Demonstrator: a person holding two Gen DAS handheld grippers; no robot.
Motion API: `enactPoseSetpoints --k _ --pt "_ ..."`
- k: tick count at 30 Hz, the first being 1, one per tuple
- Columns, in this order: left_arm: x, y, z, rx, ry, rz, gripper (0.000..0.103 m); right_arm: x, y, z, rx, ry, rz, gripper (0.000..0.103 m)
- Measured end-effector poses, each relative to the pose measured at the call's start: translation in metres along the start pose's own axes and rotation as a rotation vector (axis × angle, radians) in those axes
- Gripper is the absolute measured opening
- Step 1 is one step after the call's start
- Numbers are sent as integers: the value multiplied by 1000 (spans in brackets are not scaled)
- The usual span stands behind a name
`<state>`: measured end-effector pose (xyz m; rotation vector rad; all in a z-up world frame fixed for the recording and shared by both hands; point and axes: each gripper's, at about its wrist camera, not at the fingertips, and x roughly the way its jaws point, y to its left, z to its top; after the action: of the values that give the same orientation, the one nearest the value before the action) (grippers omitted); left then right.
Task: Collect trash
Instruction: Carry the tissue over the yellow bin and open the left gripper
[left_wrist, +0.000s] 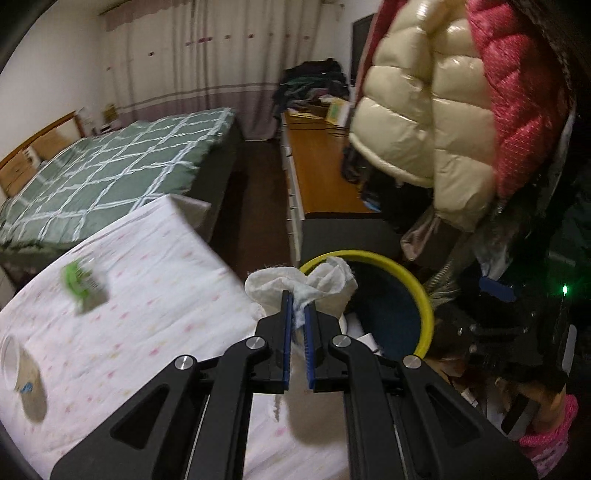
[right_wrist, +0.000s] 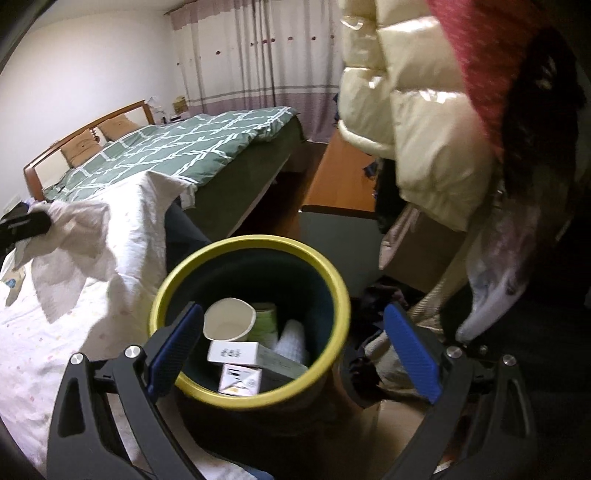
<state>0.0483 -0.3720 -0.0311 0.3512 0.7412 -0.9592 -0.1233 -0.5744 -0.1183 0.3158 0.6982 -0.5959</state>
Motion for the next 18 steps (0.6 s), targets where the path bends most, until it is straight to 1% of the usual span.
enactPoseSetpoints --k 5,10,13,18 --pt "35 -29 16 24 43 -53 7 1 -17 -5 19 12 -20 93" --pt "74 -61 22 64 88 -69 7 3 -28 -11 34 25 -33 93" --pt "95 -72 22 76 115 -68 7 2 -33 -12 41 26 -37 93" --pt "118 -79 19 75 157 -75 9 0 -40 -15 50 26 -51 93"
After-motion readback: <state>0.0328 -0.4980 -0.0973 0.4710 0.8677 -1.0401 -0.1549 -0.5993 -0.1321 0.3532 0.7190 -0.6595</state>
